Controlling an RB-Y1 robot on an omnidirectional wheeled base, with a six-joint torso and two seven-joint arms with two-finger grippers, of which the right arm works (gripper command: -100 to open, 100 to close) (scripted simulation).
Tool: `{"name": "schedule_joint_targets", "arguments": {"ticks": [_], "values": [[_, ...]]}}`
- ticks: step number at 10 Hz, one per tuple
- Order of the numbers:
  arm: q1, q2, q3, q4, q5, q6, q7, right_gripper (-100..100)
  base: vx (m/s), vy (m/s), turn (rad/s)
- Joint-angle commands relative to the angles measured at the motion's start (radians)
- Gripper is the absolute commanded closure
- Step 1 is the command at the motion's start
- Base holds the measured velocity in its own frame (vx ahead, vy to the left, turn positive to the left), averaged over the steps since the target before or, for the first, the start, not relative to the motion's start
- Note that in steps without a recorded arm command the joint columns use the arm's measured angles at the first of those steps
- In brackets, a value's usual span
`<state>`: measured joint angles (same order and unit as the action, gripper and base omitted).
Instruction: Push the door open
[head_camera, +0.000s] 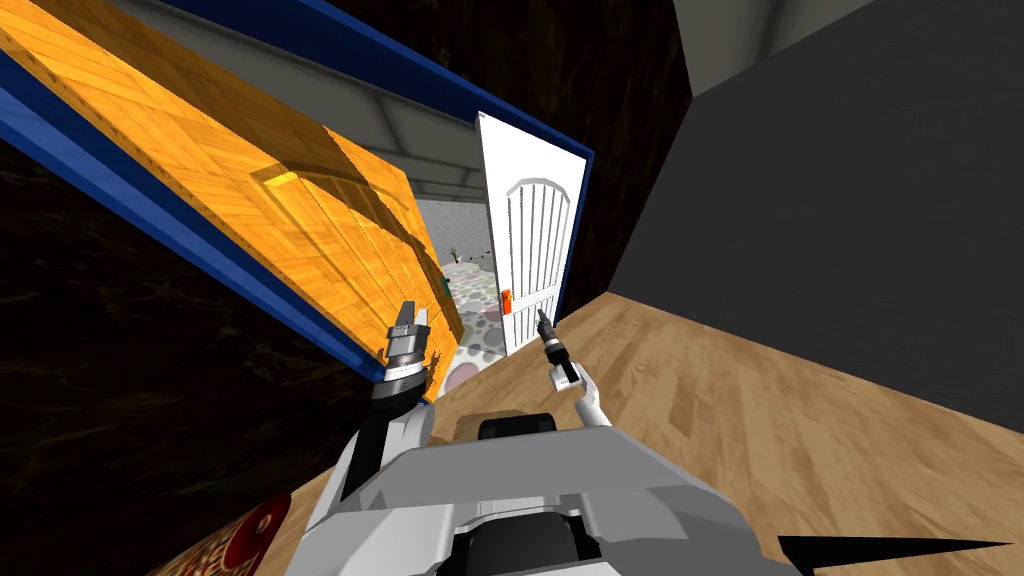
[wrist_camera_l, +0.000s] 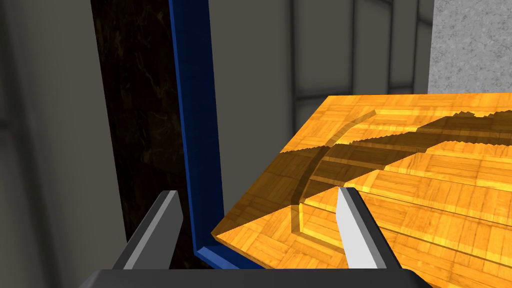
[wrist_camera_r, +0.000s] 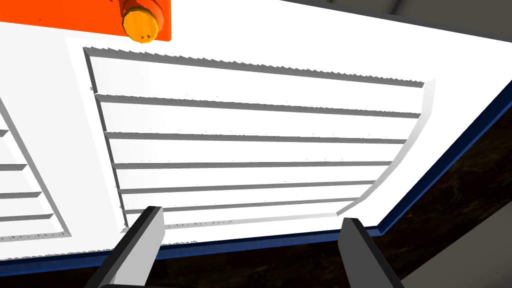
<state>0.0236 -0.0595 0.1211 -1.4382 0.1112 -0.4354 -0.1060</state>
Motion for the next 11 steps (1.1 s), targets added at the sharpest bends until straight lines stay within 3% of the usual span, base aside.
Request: {"name": "schedule_joint_targets", "arguments": {"ticks": [1, 9, 11], "values": [[-0.021, -0.001, 0.006, 0.035, -0.001, 0.004, -0.006, -100, 0.050, -0.029, 0.065], [-0.138, 0.013, 0.049, 0.222, -0.004, 0.049, -0.034, -100, 0.081, -0.053, 0.095], [-0.184, 0.022, 0.066, 0.297, -0.006, 0.068, -0.045, -100, 0.135, -0.095, 0.145]]}}
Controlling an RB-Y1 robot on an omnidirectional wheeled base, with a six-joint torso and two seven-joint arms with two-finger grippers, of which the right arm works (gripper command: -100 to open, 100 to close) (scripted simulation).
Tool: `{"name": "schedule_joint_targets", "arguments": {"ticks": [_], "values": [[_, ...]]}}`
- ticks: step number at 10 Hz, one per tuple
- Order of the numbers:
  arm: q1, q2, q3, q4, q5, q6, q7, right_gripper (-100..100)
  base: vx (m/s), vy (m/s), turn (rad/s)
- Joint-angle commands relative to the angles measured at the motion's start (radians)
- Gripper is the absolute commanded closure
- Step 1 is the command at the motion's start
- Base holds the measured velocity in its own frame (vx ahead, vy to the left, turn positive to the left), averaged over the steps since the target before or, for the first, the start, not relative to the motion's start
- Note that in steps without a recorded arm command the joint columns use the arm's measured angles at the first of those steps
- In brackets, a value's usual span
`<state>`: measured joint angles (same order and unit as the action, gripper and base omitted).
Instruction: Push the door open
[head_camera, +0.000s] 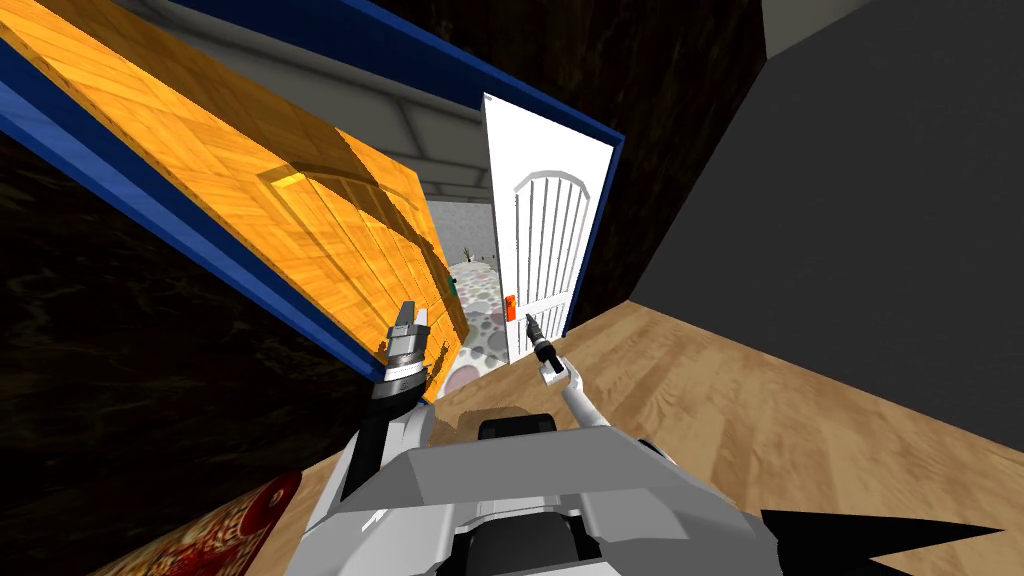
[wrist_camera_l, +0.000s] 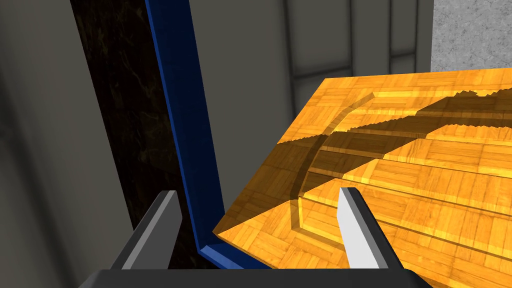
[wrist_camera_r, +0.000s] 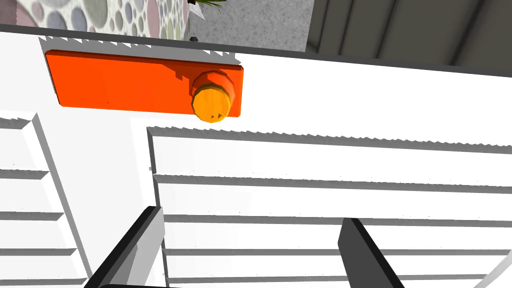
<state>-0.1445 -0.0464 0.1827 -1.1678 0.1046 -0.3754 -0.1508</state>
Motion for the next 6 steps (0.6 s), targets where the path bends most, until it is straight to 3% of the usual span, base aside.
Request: {"name": "schedule_joint_targets", "arguments": {"ticks": [1, 6], "values": [[-0.026, 0.011, 0.008, 0.041, 0.001, 0.012, -0.002, -100, 0.126, -0.098, 0.106], [-0.077, 0.026, 0.027, 0.123, -0.001, 0.032, -0.014, -100, 0.092, -0.059, 0.064]]}}
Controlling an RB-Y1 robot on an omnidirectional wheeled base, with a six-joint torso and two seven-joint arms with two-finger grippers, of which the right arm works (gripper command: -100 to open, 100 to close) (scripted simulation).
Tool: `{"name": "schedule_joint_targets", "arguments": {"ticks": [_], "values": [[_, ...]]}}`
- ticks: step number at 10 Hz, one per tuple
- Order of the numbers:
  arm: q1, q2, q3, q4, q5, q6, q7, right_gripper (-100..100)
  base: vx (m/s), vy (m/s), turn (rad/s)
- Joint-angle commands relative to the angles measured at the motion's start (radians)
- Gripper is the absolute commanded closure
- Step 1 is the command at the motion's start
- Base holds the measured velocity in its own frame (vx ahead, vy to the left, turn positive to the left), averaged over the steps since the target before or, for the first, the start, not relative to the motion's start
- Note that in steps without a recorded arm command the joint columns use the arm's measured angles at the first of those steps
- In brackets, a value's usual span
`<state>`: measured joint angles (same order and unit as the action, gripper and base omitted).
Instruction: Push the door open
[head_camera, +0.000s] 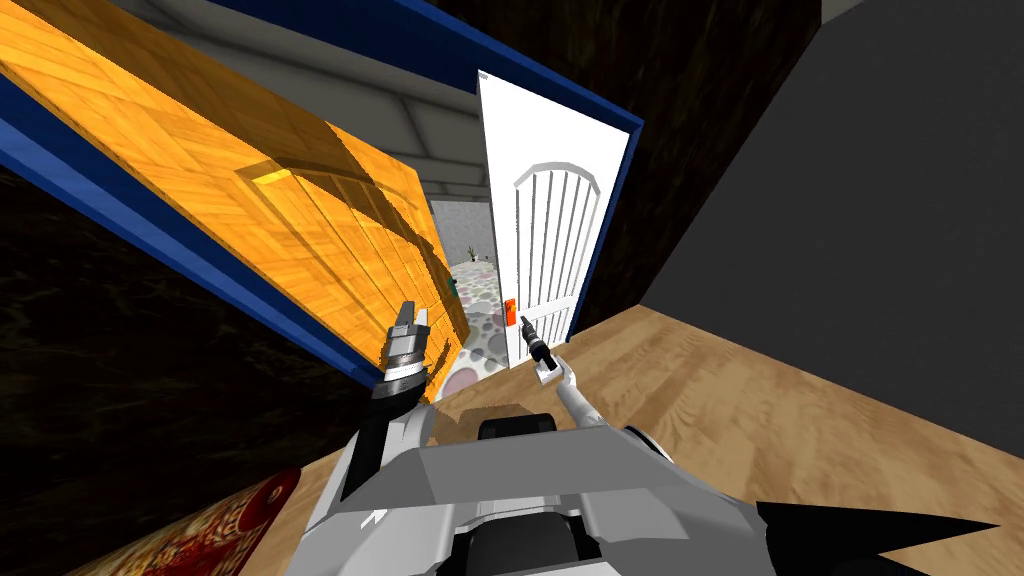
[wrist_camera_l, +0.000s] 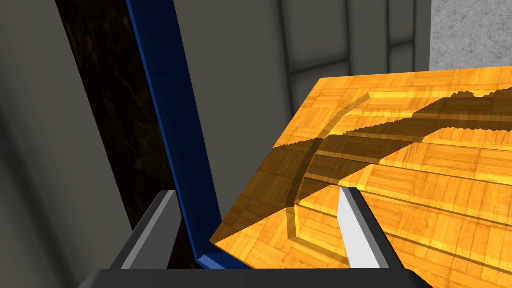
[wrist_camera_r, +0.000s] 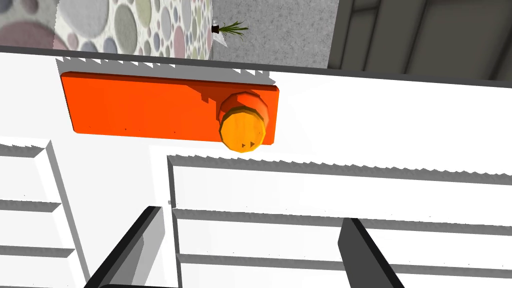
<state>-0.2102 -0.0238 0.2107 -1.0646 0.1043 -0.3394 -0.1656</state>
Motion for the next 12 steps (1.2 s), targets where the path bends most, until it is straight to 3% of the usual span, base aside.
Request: {"name": "schedule_joint_targets", "arguments": {"ticks": [1, 2, 3, 6, 10, 11, 12], "values": [[-0.018, 0.006, 0.001, 0.031, -0.001, -0.002, -0.001, -100, 0.088, -0.055, 0.022], [-0.011, 0.005, 0.001, 0.018, 0.000, 0.001, 0.000, -100, 0.036, -0.024, 0.008], [-0.015, -0.010, -0.004, 0.025, -0.001, -0.001, 0.002, -100, 0.119, 0.047, 0.033], [-0.020, -0.018, -0.012, 0.036, -0.003, -0.005, 0.005, -100, 0.207, 0.059, 0.023], [-0.028, 0.008, -0.024, 0.052, -0.007, -0.011, 0.011, -100, 0.207, 0.062, 0.025], [-0.028, 0.002, -0.023, 0.052, -0.006, -0.012, 0.010, -100, 0.091, 0.026, 0.003], [-0.028, 0.002, -0.023, 0.052, -0.006, -0.012, 0.010, 100, -0.010, -0.004, -0.008]]}}
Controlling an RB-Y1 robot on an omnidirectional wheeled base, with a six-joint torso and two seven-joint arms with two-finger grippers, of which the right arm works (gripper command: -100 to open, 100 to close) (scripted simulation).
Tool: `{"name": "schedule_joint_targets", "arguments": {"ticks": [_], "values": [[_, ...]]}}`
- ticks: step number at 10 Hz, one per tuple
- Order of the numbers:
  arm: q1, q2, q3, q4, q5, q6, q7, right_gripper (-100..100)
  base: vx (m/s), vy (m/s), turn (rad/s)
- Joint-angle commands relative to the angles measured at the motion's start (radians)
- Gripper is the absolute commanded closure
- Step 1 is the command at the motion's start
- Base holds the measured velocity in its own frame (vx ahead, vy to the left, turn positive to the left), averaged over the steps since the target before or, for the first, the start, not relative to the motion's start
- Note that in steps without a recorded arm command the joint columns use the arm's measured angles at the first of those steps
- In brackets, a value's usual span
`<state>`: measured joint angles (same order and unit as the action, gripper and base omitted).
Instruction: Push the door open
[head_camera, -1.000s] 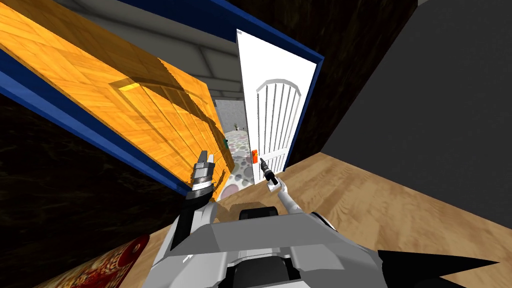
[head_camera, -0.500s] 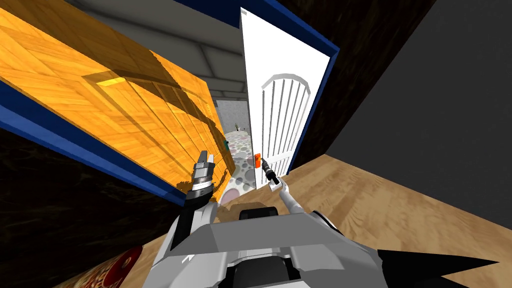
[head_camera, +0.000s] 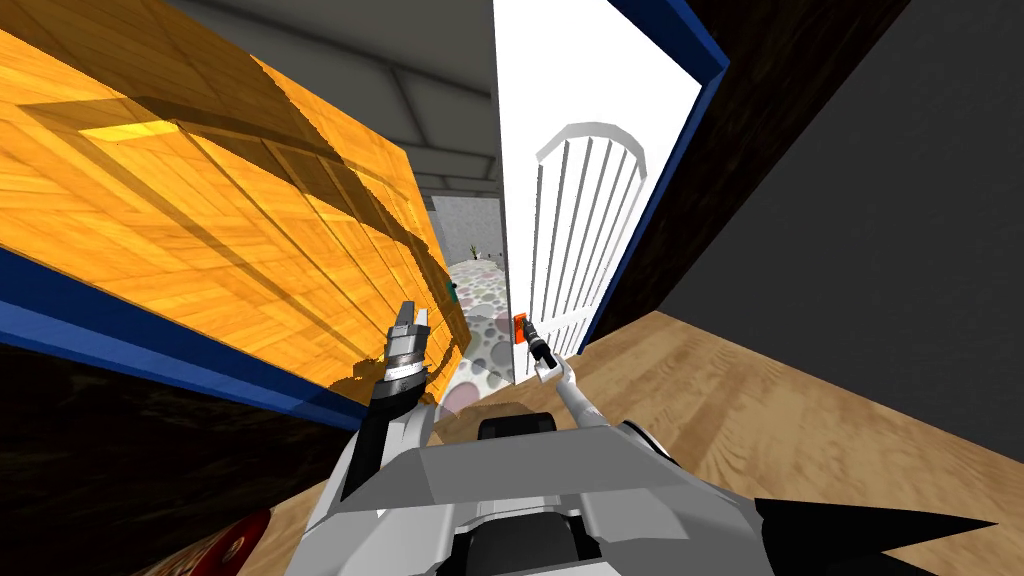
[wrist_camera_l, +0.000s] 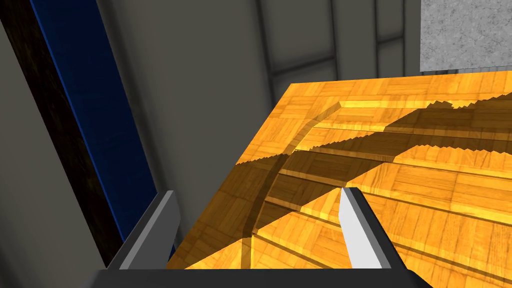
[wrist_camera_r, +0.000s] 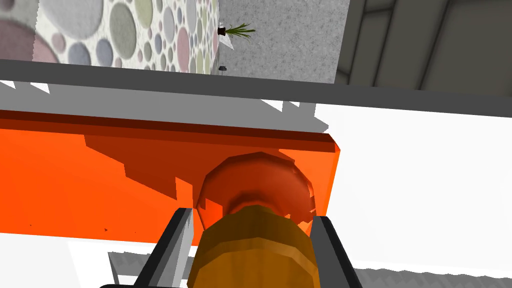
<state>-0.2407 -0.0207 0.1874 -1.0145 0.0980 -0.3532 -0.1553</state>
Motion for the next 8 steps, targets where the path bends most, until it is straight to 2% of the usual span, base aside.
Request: {"name": "schedule_joint_targets", "arguments": {"ticks": [1, 5, 6, 8], "values": [[0.003, -0.001, 0.000, 0.002, 0.000, 0.002, 0.000, 100, -0.035, -0.011, 0.008], [0.003, -0.001, 0.000, 0.002, 0.000, 0.002, 0.000, 100, -0.004, -0.002, 0.004], [-0.003, -0.011, -0.015, 0.002, -0.001, 0.002, 0.007, 100, 0.120, 0.049, -0.043], [-0.004, -0.018, -0.027, 0.004, -0.002, 0.002, 0.013, 100, 0.155, 0.083, -0.058]]}}
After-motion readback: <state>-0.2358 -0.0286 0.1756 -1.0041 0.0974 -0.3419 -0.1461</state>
